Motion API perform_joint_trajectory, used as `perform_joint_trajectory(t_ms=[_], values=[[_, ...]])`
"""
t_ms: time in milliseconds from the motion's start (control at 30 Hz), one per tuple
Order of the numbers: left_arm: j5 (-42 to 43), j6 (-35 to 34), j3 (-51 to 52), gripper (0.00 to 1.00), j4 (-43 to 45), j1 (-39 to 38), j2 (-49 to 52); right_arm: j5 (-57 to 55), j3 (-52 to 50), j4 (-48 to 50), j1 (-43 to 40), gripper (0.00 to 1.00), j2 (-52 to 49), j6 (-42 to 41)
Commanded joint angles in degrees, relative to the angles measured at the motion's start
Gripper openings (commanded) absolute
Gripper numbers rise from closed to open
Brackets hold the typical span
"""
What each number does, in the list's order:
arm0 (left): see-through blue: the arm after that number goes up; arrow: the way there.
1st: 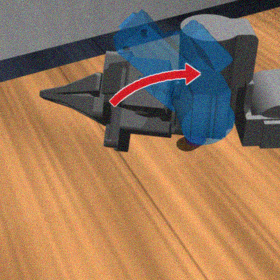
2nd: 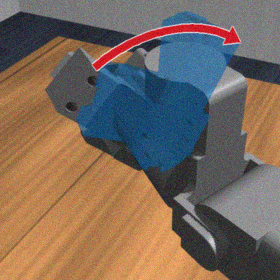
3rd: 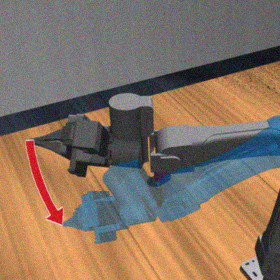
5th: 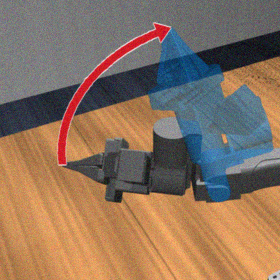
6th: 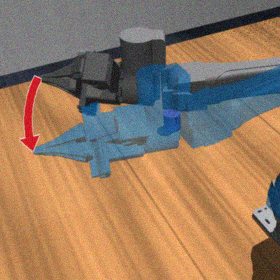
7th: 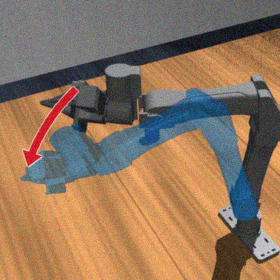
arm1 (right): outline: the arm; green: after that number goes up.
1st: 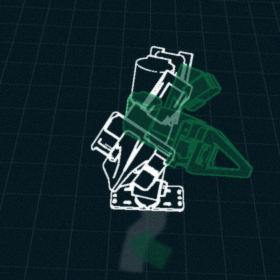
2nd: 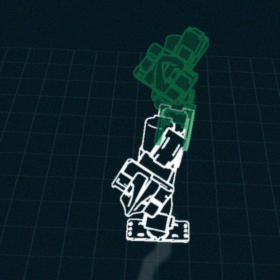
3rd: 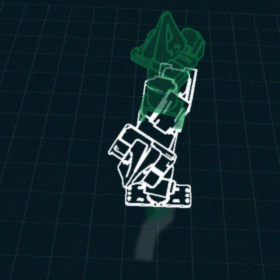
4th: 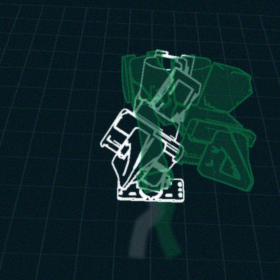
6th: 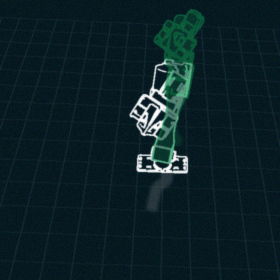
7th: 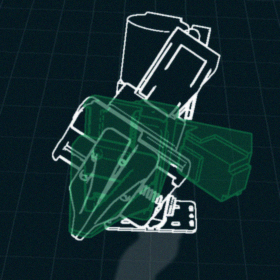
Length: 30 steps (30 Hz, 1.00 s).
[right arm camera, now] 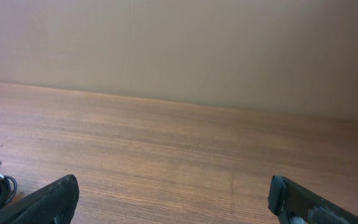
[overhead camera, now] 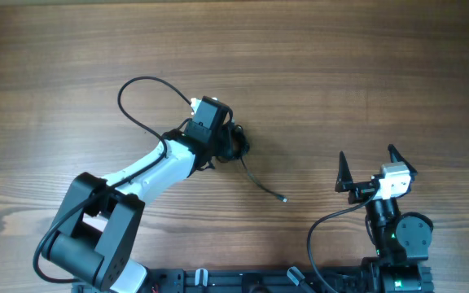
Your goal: Untangle cables
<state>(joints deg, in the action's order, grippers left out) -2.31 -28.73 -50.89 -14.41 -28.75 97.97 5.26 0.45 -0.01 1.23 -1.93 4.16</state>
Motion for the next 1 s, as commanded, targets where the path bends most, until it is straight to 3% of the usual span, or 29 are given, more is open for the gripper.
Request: perform_joint_trajectory(t_ms=[0, 100, 200, 267, 333, 433, 533, 600, 633, 700, 767, 833, 967], values=[[-0.72, -1.97, 0.04, 0.04, 0.09, 0.04, 0.39, -0.74, -0.13, 0.17, -0.09, 1.0, -0.11, 0.35], [-0.74, -2.47, 0.02, 0.04, 0.04, 0.07, 0.35, -0.74, -0.13, 0.17, -0.09, 1.0, -0.11, 0.33], [-0.76, -7.93, -0.09, 0.04, -0.87, 0.07, -0.9, -0.74, -0.13, 0.17, -0.09, 1.0, -0.13, 0.35], [-0.79, -14.88, -0.13, 0.04, -1.75, 0.07, -2.51, -0.76, -0.13, 0.17, -0.09, 1.0, -0.11, 0.33], [0.04, -27.23, -0.13, 0.04, -3.13, 0.07, -4.63, -0.74, -0.13, 0.17, -0.09, 1.0, -0.11, 0.33], [5.95, -40.15, -0.13, 0.04, -3.69, -0.13, -7.3, -0.76, -0.13, 0.17, -0.09, 1.0, -0.13, 0.33], [8.96, -45.94, -0.13, 0.04, -3.65, -1.11, -9.16, -0.74, -0.13, 0.17, -0.09, 1.0, -0.13, 0.33], [8.85, -46.01, -0.13, 0.35, -3.67, -1.77, -10.03, -0.74, -0.13, 0.17, -0.09, 1.0, -0.11, 0.33], [8.87, -44.83, -0.13, 0.64, -3.82, -1.9, -10.27, -0.76, -0.13, 0.17, -0.09, 1.0, -0.13, 0.33], [8.92, -37.42, -0.13, 0.94, -3.8, -1.88, -10.34, -0.74, -0.13, 0.17, -0.09, 1.0, -0.13, 0.33], [9.03, -25.64, -0.13, 1.0, -2.99, -1.77, -10.34, -0.74, -0.13, 0.17, -0.09, 1.0, -0.11, 0.31], [10.56, -6.62, -0.13, 0.99, -1.6, -1.77, -10.34, -0.74, -0.13, 0.17, -0.09, 1.0, -0.11, 0.35], [11.02, 24.72, -0.13, 0.97, -1.92, -1.79, -10.34, -0.74, -0.13, 0.17, -0.09, 1.0, -0.13, 0.33]])
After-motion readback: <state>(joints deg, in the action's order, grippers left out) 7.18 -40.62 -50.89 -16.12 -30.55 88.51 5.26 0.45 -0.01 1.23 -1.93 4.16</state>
